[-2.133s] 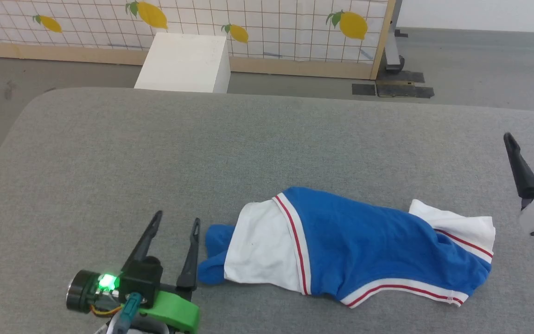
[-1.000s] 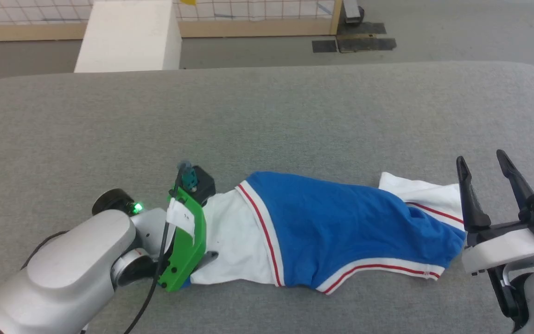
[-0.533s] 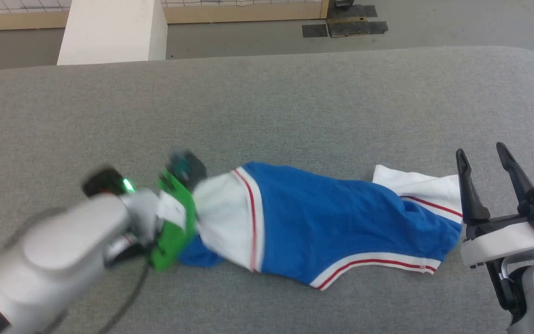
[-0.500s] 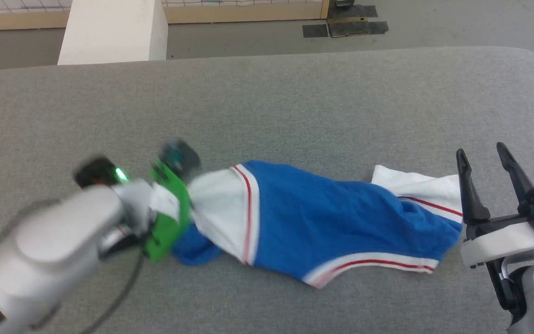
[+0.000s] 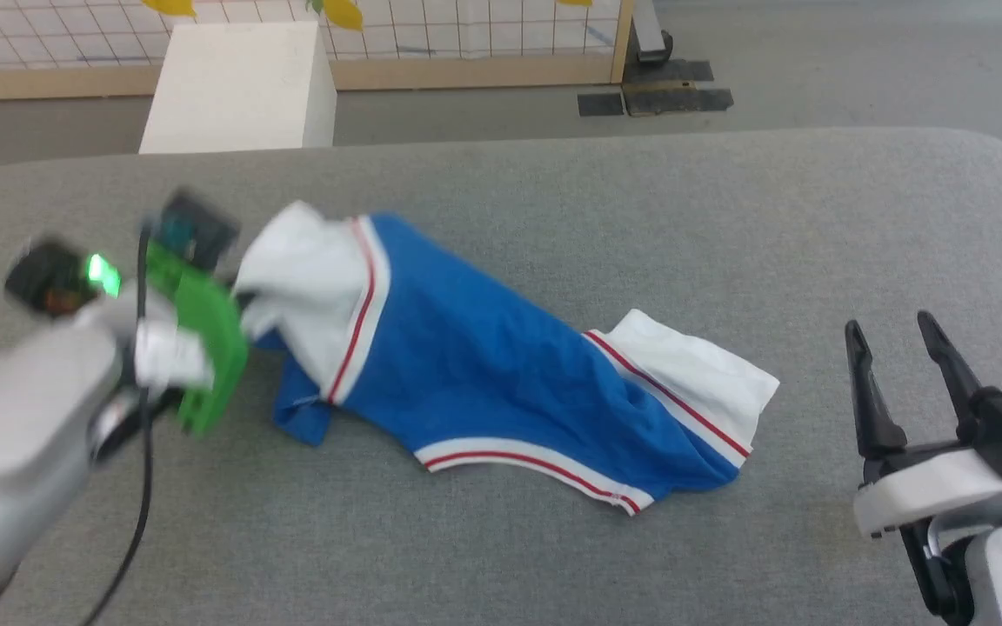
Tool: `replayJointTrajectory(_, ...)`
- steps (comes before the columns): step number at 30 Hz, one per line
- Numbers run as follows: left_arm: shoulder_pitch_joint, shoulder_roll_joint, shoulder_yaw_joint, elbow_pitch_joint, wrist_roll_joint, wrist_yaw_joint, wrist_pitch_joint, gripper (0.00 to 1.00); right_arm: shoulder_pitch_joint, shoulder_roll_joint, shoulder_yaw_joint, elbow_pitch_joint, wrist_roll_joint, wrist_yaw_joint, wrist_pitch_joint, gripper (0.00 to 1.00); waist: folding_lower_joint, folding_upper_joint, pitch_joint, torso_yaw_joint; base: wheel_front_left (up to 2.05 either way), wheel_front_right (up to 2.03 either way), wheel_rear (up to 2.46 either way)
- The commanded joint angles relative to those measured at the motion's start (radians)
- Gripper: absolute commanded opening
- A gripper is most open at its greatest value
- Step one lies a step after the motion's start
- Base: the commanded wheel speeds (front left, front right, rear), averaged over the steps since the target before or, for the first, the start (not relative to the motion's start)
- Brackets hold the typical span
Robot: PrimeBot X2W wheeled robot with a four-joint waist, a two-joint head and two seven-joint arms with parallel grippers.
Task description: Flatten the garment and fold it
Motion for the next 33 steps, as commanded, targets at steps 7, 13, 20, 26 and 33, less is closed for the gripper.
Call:
replayJointTrajectory(7,0.301,0.089,-0.023,-0.122,-0.078,0.103,-0.097,0.0,0.053,0.01,-0.021,0.006,0.0,-0.002,-0.012,1.0,-0.0001,-0.0001,-0.032,0.02,0.0,0.0,0.0)
replayJointTrajectory(13,0.458,0.063,-0.053,-0.149,-0.107,0.118,-0.09,0.0,0.062,0.019,-0.016,0.018,-0.003,-0.002,-0.013,1.0,-0.0001,-0.0001,-0.046,0.036,0.0,0.0,0.0)
replayJointTrajectory(20,0.487,0.06,-0.033,-0.161,-0.117,0.144,-0.121,1.0,0.077,0.02,-0.017,0.028,-0.002,-0.002,-0.011,1.0,-0.0001,-0.0001,-0.077,0.059,0.0,0.0,0.0)
replayJointTrajectory(26,0.413,0.171,0.041,-0.267,-0.142,0.155,-0.109,1.0,0.088,0.021,-0.024,0.02,-0.002,-0.002,-0.01,1.0,-0.0001,-0.0001,-0.082,0.082,0.0,0.0,0.0)
replayJointTrajectory(33,0.274,0.216,0.062,-0.262,-0.138,0.115,0.038,1.0,0.069,0.024,-0.002,0.018,-0.002,-0.002,-0.006,1.0,-0.0001,-0.0001,-0.056,0.081,0.0,0.0,0.0)
